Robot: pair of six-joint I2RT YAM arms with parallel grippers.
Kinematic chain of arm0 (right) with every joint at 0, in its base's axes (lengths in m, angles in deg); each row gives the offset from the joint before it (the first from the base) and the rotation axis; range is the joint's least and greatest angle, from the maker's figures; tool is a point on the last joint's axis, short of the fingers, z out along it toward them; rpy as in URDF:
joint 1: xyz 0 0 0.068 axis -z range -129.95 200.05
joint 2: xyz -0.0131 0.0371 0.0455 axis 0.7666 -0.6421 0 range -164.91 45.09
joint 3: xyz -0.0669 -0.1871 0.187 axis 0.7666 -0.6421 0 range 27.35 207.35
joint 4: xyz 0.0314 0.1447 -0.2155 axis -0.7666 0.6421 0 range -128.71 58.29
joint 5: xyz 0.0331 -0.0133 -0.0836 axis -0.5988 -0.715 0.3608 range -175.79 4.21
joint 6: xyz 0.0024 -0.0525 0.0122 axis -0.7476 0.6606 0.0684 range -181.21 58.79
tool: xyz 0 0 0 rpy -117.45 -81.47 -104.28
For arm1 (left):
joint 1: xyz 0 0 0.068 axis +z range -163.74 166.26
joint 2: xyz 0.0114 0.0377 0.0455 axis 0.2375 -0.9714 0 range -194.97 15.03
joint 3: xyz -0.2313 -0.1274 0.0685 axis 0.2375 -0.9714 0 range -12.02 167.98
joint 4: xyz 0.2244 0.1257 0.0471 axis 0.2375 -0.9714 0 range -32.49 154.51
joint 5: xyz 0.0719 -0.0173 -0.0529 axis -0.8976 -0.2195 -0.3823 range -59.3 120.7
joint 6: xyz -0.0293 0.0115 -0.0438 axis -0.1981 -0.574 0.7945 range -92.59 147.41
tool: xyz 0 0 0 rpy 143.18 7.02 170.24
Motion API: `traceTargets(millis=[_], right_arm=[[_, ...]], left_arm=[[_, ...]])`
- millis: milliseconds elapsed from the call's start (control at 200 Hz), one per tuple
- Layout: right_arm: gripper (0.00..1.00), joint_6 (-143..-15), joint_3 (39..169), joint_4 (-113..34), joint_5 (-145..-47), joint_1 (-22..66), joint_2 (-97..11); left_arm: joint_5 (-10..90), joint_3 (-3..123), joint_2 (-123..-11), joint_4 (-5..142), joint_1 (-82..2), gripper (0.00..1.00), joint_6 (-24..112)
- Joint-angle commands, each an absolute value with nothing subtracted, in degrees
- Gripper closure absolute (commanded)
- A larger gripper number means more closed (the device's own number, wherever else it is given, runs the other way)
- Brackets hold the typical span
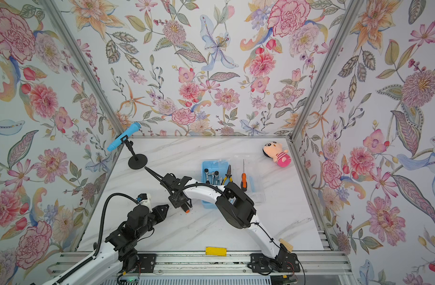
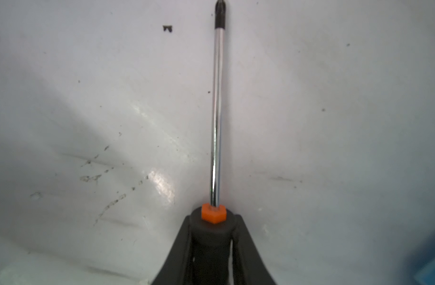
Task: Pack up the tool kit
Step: 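Carry the black-and-orange screwdriver over the lid while the left gripper approaches the box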
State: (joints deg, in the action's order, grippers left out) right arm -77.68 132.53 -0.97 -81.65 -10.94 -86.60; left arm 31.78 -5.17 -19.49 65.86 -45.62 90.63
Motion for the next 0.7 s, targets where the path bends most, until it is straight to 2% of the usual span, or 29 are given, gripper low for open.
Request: traceTargets(millis=[0,235,400,696], right_arm=[[1.00,-77.22,134.39,1.37,-79.61,-9.24,-85.20],[1.00,-76.46,134.99,1.46,-81.94,-4.00,-74.94],[1.00,-75.47,132.39,1.55,-78.17,-0.24,-66.61],[1.00,-72.65,117.29,1.64,-73.58,9.81,-49.59]], left_arm=[[31.76,-2.00,-20.18,66.63,-45.22,0.74,88.07],[33.48,10.35,-25.96,67.36,-45.47,0.74,83.25],[34.77,21.35,-34.60,68.46,-46.41,0.75,78.65],[38.57,34.65,-57.48,82.58,-53.67,0.77,75.81]])
